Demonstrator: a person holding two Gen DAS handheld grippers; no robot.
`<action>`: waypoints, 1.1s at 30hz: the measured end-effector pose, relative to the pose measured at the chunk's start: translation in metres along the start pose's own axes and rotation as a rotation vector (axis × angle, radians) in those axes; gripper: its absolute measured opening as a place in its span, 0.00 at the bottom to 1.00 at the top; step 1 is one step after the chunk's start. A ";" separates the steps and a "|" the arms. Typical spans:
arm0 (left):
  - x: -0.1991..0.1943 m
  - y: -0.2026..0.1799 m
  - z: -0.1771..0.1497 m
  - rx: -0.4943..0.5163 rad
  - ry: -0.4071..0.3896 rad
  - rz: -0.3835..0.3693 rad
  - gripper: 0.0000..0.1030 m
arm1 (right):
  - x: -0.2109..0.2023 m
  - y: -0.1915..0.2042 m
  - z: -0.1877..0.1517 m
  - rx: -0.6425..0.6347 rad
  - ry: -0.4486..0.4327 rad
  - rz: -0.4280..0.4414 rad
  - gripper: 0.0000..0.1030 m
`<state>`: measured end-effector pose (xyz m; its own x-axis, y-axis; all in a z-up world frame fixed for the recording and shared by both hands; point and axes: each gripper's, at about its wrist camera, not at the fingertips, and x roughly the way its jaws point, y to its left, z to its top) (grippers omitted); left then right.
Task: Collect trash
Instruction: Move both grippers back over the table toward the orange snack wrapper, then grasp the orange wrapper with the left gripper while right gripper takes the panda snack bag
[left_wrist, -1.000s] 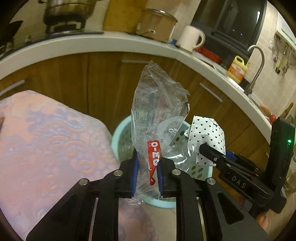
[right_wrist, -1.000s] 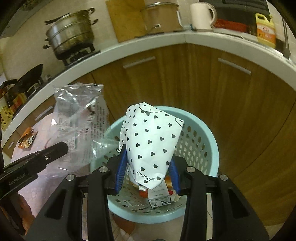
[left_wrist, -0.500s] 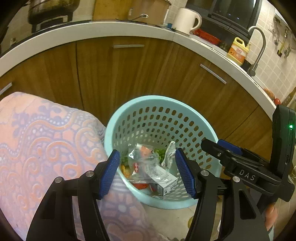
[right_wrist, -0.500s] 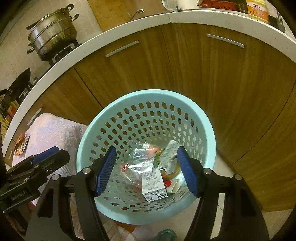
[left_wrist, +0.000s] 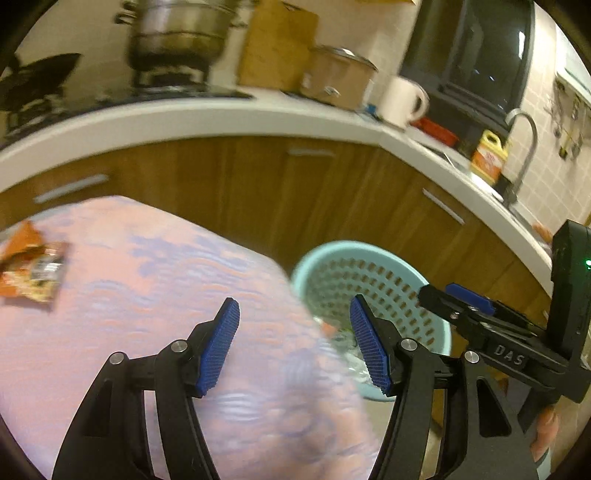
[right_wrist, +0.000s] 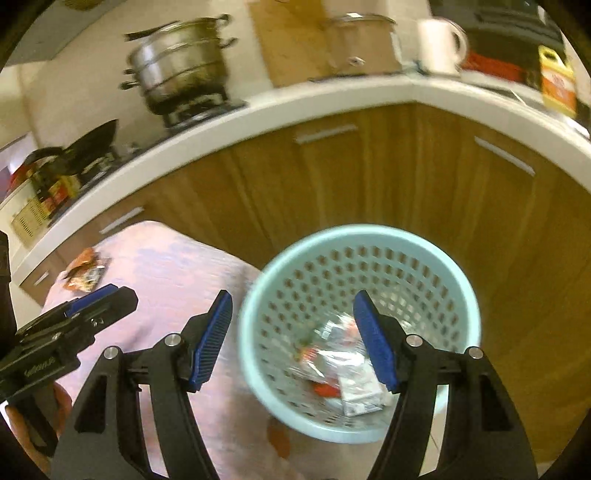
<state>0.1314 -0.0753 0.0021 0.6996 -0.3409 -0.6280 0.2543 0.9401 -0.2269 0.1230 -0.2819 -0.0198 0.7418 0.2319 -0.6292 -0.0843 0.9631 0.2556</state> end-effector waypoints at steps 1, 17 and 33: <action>-0.009 0.009 0.002 -0.007 -0.019 0.019 0.59 | -0.001 0.009 0.003 -0.016 -0.004 0.012 0.62; -0.098 0.177 0.020 -0.172 -0.159 0.273 0.70 | 0.055 0.213 0.015 -0.318 0.042 0.193 0.62; -0.037 0.228 0.024 -0.027 0.021 0.289 0.72 | 0.132 0.240 0.013 -0.261 0.078 0.302 0.62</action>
<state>0.1790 0.1514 -0.0084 0.7261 -0.0587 -0.6850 0.0281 0.9981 -0.0557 0.2090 -0.0222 -0.0320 0.6061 0.5100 -0.6104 -0.4645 0.8499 0.2488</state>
